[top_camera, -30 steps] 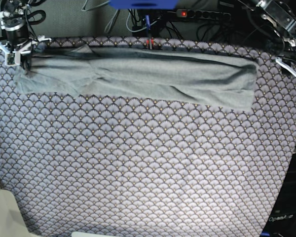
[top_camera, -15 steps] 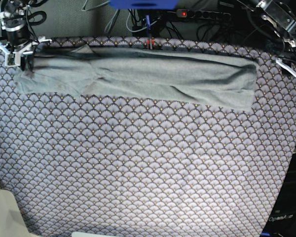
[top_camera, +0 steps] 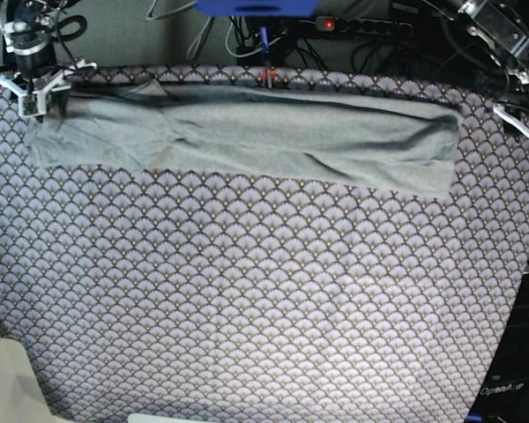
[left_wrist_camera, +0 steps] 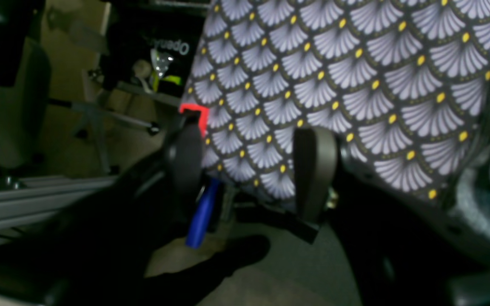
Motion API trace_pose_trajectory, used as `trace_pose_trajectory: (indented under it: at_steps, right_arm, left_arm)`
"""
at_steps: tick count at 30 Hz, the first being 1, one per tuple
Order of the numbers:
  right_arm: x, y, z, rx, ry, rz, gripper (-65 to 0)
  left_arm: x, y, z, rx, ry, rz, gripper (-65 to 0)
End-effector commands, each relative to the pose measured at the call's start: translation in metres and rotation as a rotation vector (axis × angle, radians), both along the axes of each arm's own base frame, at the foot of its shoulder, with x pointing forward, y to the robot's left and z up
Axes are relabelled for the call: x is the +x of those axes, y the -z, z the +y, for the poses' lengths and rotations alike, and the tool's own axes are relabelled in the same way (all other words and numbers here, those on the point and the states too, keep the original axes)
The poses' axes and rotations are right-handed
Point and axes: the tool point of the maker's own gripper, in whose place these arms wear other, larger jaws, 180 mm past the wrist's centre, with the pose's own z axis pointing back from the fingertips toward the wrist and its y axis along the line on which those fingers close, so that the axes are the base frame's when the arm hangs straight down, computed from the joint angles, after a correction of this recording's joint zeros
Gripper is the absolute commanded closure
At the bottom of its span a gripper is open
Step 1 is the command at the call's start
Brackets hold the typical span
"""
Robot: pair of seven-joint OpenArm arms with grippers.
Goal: Fold the T-shirt properly
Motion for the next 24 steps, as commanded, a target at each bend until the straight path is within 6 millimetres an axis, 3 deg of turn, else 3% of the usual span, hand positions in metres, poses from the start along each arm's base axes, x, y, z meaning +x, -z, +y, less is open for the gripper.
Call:
trace_pose_trajectory:
  at_steps: [1, 6, 11, 13, 17, 21, 24]
  right_arm:
    - [0.008, -0.019, -0.004, -0.009, -0.002, -0.072, -25.2]
    - [0.018, -0.041, -0.002, -0.026, -0.015, -0.131, -25.2]
    - [0.019, -0.042, -0.002, -0.028, -0.016, -0.135, -25.2]
    - [0.024, -0.045, -0.003, -0.029, -0.014, -0.148, -25.2]
    - [0.027, -0.054, -0.019, -0.044, 0.053, -0.190, -25.2]
    - [0.030, -0.066, -0.042, -0.084, 0.125, -0.225, -25.2]
    - [0.035, -0.057, -0.051, -0.113, 0.144, -0.193, -25.7]
  left_arm:
    - [0.009, -0.017, 0.006, 0.037, 0.009, -0.050, -33.8]
    - [0.009, -0.017, 0.006, 0.036, 0.010, -0.051, -33.8]
    - [0.008, -0.017, 0.006, 0.037, 0.008, -0.051, -33.9]
    - [0.009, -0.018, 0.006, 0.038, 0.008, -0.054, -37.1]
    - [0.017, -0.022, 0.006, 0.036, 0.004, -0.073, -49.1]
    - [0.022, -0.021, 0.001, 0.023, 0.009, -0.087, -48.4]
    - [0.031, -0.020, -0.003, 0.002, 0.006, -0.104, -48.4]
